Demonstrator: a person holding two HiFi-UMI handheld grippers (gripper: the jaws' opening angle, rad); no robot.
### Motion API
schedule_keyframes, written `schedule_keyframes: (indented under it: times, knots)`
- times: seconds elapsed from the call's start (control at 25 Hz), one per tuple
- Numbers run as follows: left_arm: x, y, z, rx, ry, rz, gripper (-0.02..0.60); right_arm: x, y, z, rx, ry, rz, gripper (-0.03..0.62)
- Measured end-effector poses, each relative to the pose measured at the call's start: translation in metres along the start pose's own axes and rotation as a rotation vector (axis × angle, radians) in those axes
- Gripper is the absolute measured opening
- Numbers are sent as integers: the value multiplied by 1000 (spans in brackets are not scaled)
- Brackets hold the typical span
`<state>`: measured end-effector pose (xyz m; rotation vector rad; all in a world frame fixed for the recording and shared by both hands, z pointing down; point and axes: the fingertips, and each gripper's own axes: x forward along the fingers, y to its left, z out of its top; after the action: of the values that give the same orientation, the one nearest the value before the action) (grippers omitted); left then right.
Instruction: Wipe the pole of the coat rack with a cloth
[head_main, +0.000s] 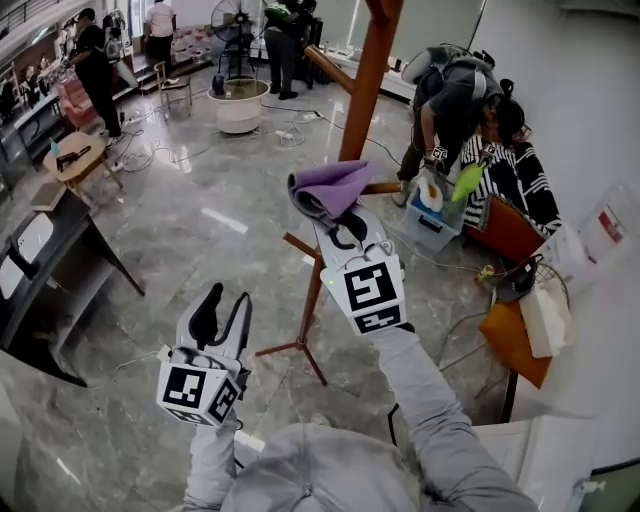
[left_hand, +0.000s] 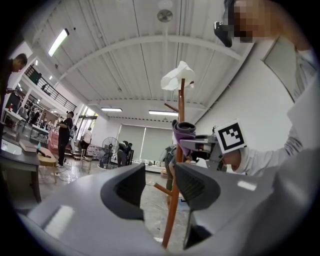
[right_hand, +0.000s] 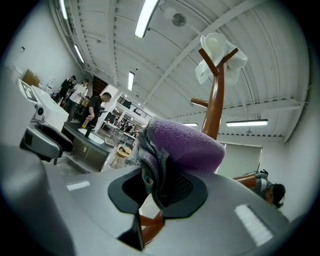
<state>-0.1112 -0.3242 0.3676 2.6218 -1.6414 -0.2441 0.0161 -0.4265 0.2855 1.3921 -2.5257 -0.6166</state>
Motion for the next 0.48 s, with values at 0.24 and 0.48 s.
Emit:
schedule_keyframes:
  times: [0.24,0.48]
  knots:
    - [-2,2,-6,-1,8,5,196,-2,14,-21,97,39,63,51]
    - [1,-7,-10,-1,17,-2,196,-13,20,-31,245,36,139,51]
